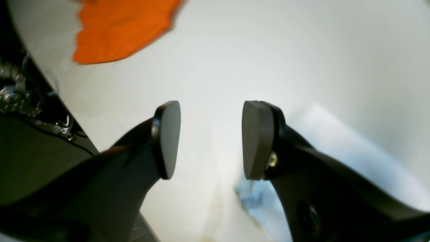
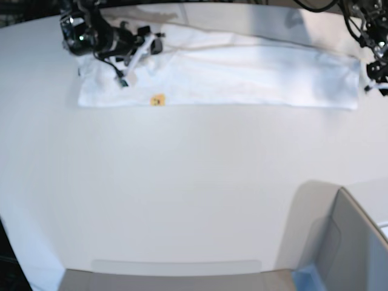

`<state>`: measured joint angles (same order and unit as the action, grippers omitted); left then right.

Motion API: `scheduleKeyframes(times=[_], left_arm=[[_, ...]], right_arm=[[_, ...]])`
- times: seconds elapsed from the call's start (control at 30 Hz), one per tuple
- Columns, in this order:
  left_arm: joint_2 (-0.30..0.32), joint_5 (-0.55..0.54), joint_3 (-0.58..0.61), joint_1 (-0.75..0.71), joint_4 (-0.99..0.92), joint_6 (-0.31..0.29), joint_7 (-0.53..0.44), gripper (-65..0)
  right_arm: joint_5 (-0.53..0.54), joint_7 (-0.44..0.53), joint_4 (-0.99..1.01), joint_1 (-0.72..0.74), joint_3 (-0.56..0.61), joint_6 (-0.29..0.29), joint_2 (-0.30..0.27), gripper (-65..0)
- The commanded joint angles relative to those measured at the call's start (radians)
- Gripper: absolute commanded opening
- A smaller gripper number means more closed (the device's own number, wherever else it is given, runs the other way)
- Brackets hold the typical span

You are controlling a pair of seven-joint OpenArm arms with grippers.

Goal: Layout the t-shirt on the table in an organized manner, then fold the t-shirt properly
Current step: 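Lower the left gripper onto the shirt's end and grasp it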

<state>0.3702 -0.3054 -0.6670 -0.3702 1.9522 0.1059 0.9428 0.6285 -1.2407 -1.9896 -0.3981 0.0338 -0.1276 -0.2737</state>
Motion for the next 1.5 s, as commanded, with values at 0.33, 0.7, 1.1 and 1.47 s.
scheduleKeyframes(times=[0.33, 0.7, 1.1, 1.47], left_arm=[[0.247, -0.423, -0.162, 0.006, -0.202, -0.412, 0.19, -30.9], [0.341, -0.42, 0.042, 0.0, -0.394, -0.642, 0.115, -38.5], [0.344, -0.354, 0.137, 0.003, -0.4, -0.639, 0.077, -35.8], [0.339, -0.268, 0.223, 0.007, -0.506, -0.636, -0.037, -35.7]], right_arm=[[0.0, -0.009, -0.01, 0.005, -0.004, -0.001, -0.008, -45.1], [0.0, -0.009, 0.017, 0.012, -0.004, -0.001, -0.003, -45.1], [0.0, -0.012, 0.017, 0.012, -0.004, -0.002, -0.006, -45.1], [0.0, -0.015, 0.017, 0.011, -0.004, -0.002, -0.009, -45.1]])
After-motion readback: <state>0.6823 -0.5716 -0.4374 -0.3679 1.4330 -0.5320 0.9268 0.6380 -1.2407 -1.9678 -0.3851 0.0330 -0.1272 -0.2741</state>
